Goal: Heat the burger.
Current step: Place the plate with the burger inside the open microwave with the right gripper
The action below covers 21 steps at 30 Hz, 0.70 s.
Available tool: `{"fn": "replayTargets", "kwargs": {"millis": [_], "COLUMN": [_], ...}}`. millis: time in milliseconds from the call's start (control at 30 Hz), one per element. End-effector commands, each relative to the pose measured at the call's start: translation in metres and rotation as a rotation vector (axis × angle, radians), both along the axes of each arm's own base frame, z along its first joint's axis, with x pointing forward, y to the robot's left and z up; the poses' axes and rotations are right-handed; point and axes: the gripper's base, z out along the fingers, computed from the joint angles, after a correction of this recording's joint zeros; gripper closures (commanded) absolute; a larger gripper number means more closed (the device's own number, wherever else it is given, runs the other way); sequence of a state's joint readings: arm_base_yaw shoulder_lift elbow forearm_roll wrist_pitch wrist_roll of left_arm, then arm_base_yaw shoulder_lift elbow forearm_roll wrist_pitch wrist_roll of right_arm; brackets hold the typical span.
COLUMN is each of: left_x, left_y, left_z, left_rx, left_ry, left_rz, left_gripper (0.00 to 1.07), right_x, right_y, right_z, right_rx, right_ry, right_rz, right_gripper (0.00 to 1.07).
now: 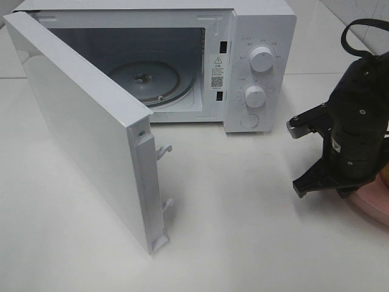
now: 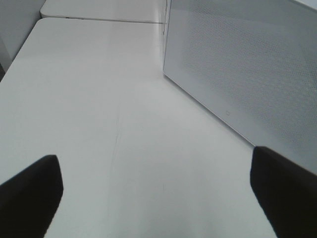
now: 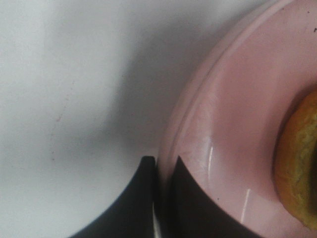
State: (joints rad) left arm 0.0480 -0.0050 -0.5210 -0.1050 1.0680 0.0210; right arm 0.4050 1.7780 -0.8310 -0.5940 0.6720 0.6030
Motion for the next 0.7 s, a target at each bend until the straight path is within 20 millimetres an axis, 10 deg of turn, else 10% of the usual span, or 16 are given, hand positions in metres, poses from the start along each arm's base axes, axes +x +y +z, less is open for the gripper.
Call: {"fn": "replayTargets", "kwargs": {"millis": [33, 700], "left_x": [-0.003, -0.003], "left_y": [-0.001, -0.001], "left_z": [-0.001, -0.001], "left_rx": [-0.006, -0.006], "left_ry": [-0.017, -0.017], "left_rz": [0.000, 0.000], "left_gripper": [0.10, 0.10], "right_x": [-0.005, -0.042], "right_y": [0.004, 0.016], "right_z": [0.011, 0.025], "right_rx": [-0.095, -0.150], "right_ry": [-0.017, -0.014], "right_rz": [0.054, 0.164], "right_gripper": [1.07, 1.07]}}
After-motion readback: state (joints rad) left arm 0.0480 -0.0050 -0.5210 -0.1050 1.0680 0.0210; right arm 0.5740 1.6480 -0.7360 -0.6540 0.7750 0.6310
